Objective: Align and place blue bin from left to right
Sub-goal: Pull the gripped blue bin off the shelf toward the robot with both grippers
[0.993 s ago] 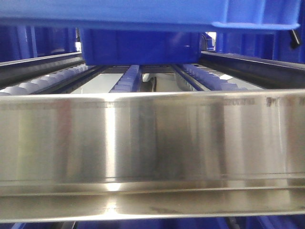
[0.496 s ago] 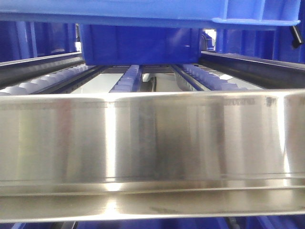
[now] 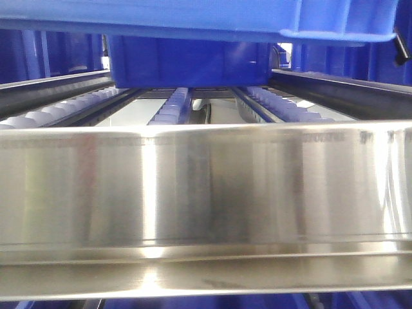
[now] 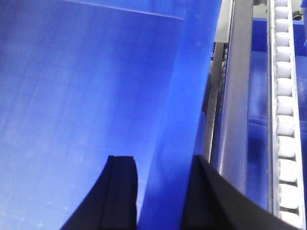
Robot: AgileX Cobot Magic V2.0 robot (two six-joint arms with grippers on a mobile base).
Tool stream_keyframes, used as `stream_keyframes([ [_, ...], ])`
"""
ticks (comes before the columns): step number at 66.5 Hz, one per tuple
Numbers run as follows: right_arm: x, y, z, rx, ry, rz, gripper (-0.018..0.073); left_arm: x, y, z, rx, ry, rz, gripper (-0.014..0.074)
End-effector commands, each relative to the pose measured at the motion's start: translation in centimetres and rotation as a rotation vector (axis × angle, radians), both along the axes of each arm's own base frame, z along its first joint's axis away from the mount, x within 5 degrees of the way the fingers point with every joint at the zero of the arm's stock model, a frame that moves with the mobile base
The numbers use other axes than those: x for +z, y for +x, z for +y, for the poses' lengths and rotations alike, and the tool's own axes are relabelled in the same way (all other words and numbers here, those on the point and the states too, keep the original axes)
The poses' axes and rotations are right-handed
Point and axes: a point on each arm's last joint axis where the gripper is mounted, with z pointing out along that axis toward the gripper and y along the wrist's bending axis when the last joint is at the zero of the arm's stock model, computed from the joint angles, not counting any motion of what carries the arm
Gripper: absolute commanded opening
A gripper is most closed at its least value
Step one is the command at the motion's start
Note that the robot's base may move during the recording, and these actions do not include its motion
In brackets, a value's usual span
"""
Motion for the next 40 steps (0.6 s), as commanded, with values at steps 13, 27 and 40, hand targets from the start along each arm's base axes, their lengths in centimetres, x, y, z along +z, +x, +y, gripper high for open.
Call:
stream_keyframes([
  [13, 1.8, -0.8, -0.2, 0.015, 0.008, -0.100, -0.0153, 2.7, -0.1, 0.0, -0.009, -0.064, -0.237, -0.0111],
  [27, 1.8, -0.8, -0.2, 0.015, 0.008, -0.100, -0.0153, 3.4, 0.3, -0.1, -0.008, -0.085, -0.322, -0.0111],
  [40, 1.8, -0.8, -0.2, 0.015, 0.008, -0.100, -0.0153, 3.9, 0.4, -0.2, -0.008, -0.097, -0.373, -0.0111],
])
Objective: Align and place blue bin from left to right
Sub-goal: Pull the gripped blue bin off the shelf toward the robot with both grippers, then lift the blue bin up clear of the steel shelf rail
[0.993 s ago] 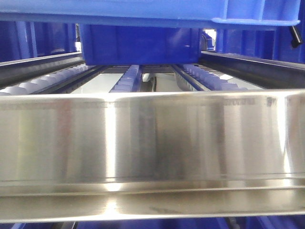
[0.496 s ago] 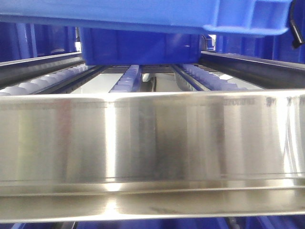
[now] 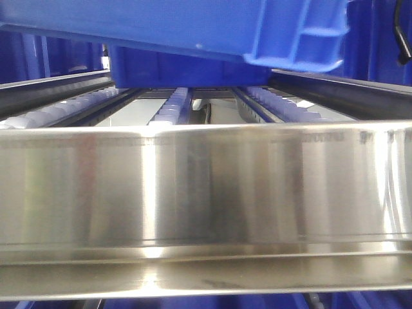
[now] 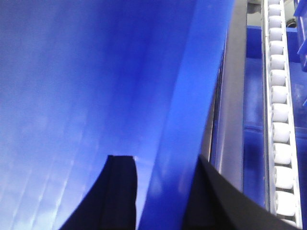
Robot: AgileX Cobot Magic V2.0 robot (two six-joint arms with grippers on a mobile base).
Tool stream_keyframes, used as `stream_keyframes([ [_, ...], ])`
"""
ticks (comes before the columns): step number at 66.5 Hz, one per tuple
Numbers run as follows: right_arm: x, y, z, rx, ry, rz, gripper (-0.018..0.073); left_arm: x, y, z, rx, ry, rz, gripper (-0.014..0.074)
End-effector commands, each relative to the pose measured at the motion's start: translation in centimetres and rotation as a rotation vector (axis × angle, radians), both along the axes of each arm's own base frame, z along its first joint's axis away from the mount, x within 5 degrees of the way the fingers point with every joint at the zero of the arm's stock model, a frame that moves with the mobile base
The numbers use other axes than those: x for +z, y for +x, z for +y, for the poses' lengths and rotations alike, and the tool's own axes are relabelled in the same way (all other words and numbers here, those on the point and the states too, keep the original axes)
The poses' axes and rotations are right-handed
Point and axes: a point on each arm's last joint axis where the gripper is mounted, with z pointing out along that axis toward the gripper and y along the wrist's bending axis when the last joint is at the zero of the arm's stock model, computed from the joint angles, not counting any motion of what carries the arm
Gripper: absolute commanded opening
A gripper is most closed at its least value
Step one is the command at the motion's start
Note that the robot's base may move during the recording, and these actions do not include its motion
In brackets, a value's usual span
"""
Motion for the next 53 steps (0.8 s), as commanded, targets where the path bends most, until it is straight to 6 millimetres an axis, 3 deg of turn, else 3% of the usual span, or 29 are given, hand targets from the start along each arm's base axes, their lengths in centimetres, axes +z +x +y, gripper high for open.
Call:
stream_keyframes([
  [1, 1.59, -0.89, -0.20, 0.021, 0.004, -0.073, -0.0153, 2.79, -0.47, 0.07, 0.000, -0.075, -0.216, -0.0111],
  [53, 1.59, -0.89, -0.20, 0.021, 0.004, -0.073, -0.0153, 3.53, -0.23, 0.02, 0.001, -0.096, -0.298, -0.0111],
])
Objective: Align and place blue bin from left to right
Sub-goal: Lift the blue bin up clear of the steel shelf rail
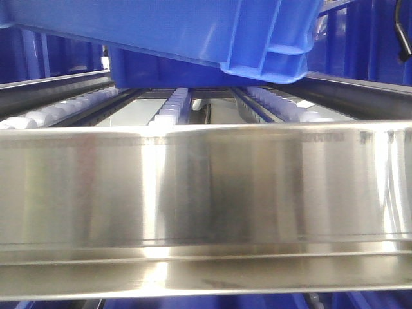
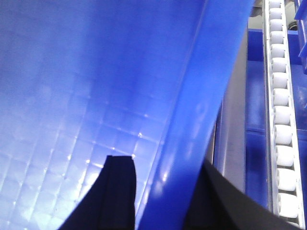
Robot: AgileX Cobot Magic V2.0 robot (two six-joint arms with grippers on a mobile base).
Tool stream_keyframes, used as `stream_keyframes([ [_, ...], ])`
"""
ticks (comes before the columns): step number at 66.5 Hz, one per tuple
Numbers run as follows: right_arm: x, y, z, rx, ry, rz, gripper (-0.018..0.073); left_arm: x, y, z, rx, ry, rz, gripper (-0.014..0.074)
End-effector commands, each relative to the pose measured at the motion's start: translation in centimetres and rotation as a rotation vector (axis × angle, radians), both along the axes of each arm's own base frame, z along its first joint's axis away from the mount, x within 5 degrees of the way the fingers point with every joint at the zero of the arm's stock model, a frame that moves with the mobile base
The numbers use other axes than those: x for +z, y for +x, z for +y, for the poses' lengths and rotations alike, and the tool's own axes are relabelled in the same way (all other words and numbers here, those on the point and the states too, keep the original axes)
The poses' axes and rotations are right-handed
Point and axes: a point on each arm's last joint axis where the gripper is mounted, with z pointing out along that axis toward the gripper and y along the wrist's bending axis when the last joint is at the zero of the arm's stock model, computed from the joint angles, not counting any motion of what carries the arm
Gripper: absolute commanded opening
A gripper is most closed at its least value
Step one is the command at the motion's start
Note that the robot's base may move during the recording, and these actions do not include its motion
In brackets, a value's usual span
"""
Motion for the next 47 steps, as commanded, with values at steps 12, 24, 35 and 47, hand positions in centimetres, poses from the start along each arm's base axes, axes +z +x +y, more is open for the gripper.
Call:
stream_keyframes([
  [12, 1.30, -0.76, -0.20, 0.023, -0.007, -0.064, -0.0153, 2.86, -0.76, 0.11, -0.001, -0.084, -0.199, -0.0111],
  [24, 1.30, -0.76, -0.20, 0.023, -0.007, -0.064, -0.0153, 2.86, -0.76, 0.11, -0.001, -0.084, -0.199, -0.0111],
  [35, 1.30, -0.76, -0.20, 0.023, -0.007, -0.064, -0.0153, 2.86, -0.76, 0.11, -0.001, -0.084, -0.199, -0.0111],
  [47, 1.30, -0.76, -0.20, 0.023, -0.007, -0.064, -0.0153, 2.86, -0.76, 0.11, -0.001, -0.084, -0.199, -0.0111],
])
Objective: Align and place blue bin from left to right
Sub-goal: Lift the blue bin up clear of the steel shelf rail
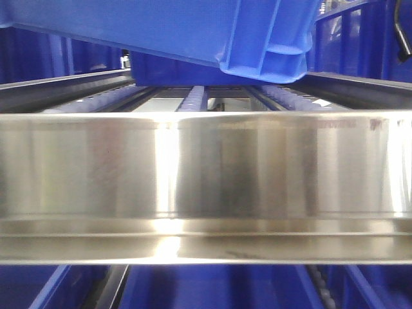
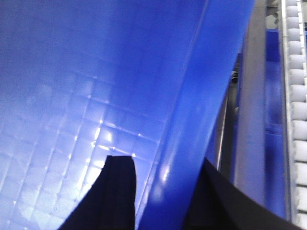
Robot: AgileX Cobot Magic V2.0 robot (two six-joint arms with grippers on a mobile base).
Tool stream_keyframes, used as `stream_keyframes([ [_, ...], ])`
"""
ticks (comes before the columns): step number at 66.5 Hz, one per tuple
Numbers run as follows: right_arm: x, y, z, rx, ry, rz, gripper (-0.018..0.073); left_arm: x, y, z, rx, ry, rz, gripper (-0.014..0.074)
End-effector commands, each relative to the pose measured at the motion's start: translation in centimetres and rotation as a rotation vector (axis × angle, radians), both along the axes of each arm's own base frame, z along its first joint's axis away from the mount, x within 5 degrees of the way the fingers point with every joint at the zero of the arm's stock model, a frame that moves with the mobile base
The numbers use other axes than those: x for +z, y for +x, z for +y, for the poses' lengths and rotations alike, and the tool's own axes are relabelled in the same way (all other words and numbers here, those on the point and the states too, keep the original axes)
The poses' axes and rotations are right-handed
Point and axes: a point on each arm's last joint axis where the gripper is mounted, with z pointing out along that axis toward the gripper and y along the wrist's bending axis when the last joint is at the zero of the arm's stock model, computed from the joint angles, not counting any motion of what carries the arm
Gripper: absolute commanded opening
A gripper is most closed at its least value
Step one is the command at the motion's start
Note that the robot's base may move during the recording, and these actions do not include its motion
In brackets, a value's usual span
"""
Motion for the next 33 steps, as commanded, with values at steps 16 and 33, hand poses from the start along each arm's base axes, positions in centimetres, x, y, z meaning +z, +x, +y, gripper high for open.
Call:
stream_keyframes([
  [16, 1.24, -0.70, -0.18, 0.023, -0.007, -0.063, -0.0153, 2.83, -0.78, 0.11, -0.001, -0.083, -0.195, -0.0111],
  [33, 1.24, -0.70, -0.18, 0.023, -0.007, -0.063, -0.0153, 2.83, -0.78, 0.11, -0.001, -0.083, -0.195, -0.0111],
])
